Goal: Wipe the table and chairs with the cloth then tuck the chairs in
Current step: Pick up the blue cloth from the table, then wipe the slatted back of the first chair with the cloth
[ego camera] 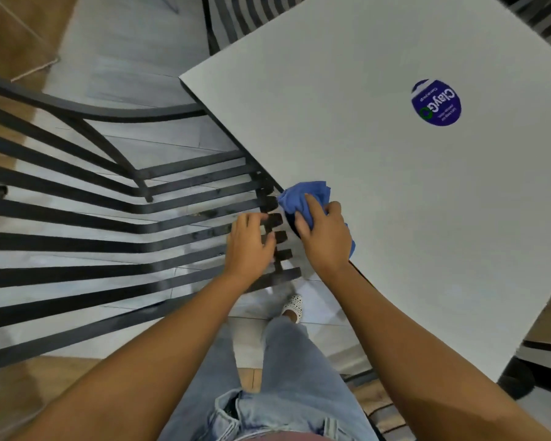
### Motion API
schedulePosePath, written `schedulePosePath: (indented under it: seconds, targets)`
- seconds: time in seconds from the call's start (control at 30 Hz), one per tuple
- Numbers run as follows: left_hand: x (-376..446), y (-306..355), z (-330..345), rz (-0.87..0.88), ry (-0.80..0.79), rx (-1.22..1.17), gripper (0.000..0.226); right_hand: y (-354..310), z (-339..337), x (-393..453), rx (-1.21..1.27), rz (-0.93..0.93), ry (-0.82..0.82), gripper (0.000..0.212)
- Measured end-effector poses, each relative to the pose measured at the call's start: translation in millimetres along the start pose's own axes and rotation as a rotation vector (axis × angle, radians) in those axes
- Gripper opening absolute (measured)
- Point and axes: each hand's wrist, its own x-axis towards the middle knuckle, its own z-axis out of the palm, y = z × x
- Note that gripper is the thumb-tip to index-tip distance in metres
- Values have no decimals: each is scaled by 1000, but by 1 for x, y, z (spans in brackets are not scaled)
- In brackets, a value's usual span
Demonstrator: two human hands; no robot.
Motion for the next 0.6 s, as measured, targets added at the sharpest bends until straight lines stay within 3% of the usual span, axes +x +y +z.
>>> schedulePosePath:
  seconds: [0.33, 0.6]
  targets:
    - [28, -118, -79, -119, -85, 140, 31, -119, 90, 11, 26, 0, -84, 39]
    - [58, -152, -96, -191, -107, 211, 35, -161, 144, 32, -6, 16, -179, 42]
